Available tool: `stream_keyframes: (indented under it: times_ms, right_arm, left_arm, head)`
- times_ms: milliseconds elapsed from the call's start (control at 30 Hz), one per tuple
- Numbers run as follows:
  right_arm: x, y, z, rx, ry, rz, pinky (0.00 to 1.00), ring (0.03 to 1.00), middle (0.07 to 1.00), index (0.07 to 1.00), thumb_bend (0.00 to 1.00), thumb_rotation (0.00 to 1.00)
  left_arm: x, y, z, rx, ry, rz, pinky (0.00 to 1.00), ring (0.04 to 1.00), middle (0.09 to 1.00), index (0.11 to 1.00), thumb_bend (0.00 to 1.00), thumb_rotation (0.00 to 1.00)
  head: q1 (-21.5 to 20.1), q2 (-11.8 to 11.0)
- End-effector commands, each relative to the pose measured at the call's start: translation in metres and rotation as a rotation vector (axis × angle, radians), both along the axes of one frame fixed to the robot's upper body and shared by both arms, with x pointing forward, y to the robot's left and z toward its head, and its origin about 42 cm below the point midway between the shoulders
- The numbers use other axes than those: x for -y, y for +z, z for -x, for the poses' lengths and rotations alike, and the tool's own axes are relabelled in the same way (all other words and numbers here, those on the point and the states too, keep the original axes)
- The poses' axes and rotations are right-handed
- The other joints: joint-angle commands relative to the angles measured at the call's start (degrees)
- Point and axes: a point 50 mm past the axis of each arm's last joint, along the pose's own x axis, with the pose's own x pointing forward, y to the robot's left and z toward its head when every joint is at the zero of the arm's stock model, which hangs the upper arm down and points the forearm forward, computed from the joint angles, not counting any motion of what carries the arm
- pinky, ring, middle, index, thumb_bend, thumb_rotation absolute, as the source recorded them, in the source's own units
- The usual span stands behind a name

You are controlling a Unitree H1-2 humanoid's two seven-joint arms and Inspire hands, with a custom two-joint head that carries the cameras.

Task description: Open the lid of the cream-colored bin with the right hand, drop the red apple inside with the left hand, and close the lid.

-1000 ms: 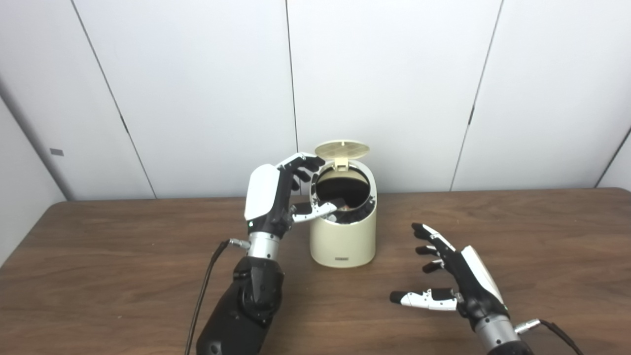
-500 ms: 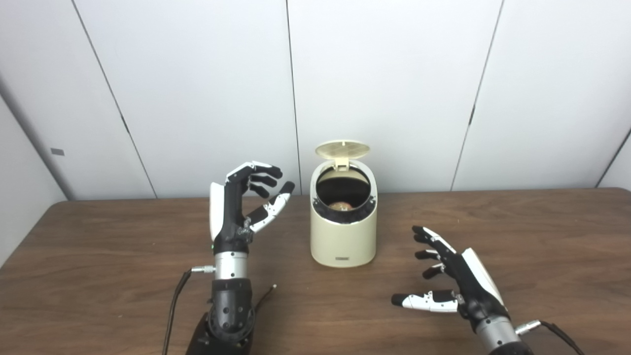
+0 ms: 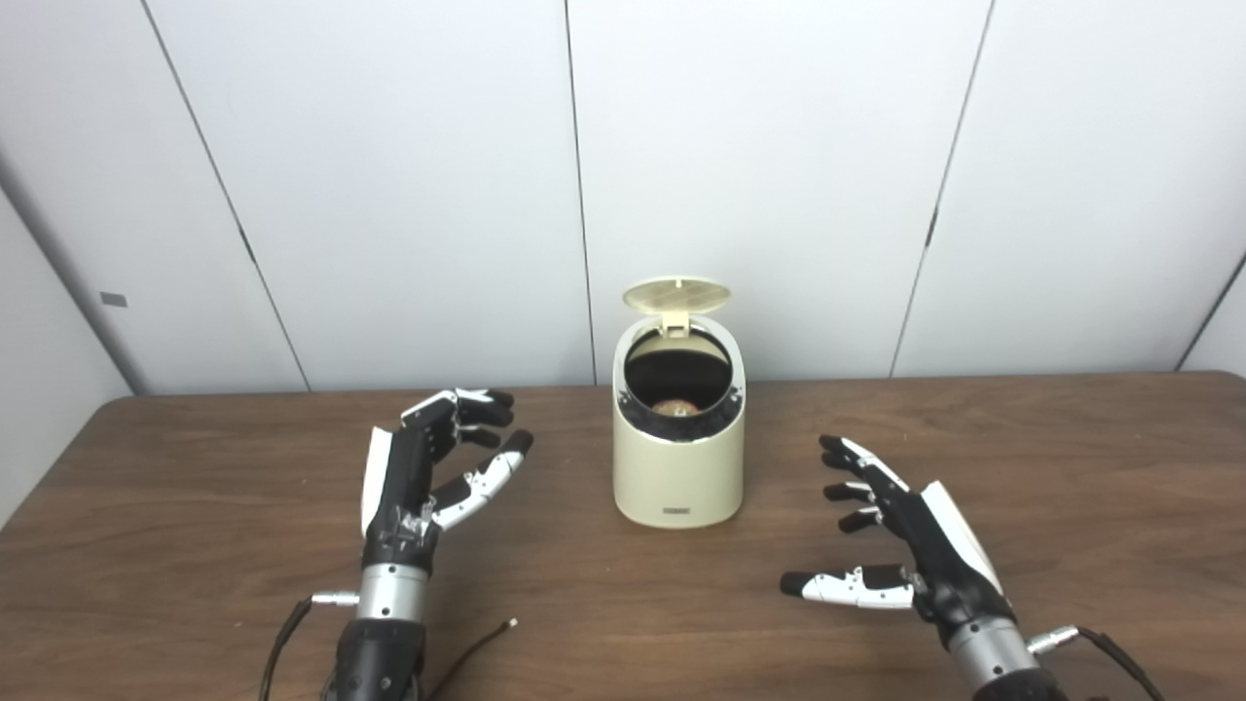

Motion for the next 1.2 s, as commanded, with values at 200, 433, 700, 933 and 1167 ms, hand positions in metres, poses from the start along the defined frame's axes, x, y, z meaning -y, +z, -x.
stream_keyframes:
  times_ms: [200, 433, 700, 933, 1167]
  right_arm:
    - [-0.003, 0.047, -0.022, 0.163, 0.032, 0.015, 0.65, 0.790, 0.874, 0.881, 0.71, 0.23]
    - [-0.001, 0.076, -0.044, 0.227, 0.054, 0.063, 0.67, 0.813, 0.873, 0.859, 0.70, 0.30]
    - [-0.009, 0.117, -0.074, 0.303, 0.110, 0.075, 0.68, 0.828, 0.868, 0.857, 0.72, 0.29]
    - [-0.032, 0.165, -0.100, 0.328, 0.181, 0.225, 0.70, 0.875, 0.918, 0.890, 0.69, 0.40]
    - [-0.049, 0.190, -0.112, 0.297, 0.212, 0.425, 0.74, 0.893, 0.910, 0.887, 0.67, 0.58]
  left_arm:
    - [-0.008, -0.009, 0.013, -0.029, -0.036, 0.014, 0.52, 0.594, 0.651, 0.497, 0.51, 0.05]
    - [-0.008, -0.041, 0.023, -0.101, -0.047, 0.016, 0.52, 0.584, 0.633, 0.497, 0.51, 0.04]
    - [-0.007, -0.073, 0.035, -0.201, -0.046, 0.047, 0.51, 0.555, 0.616, 0.497, 0.51, 0.04]
    - [-0.004, -0.077, 0.034, -0.199, -0.050, 0.034, 0.49, 0.563, 0.621, 0.497, 0.51, 0.03]
    - [0.000, -0.075, 0.034, -0.203, -0.043, 0.029, 0.50, 0.572, 0.632, 0.497, 0.51, 0.04]
  head:
    - [-0.2, -0.3]
    - [-0.1, -0.7]
    - [-0.1, -1.1]
    - [0.0, -1.3]
    - [0.1, -1.3]
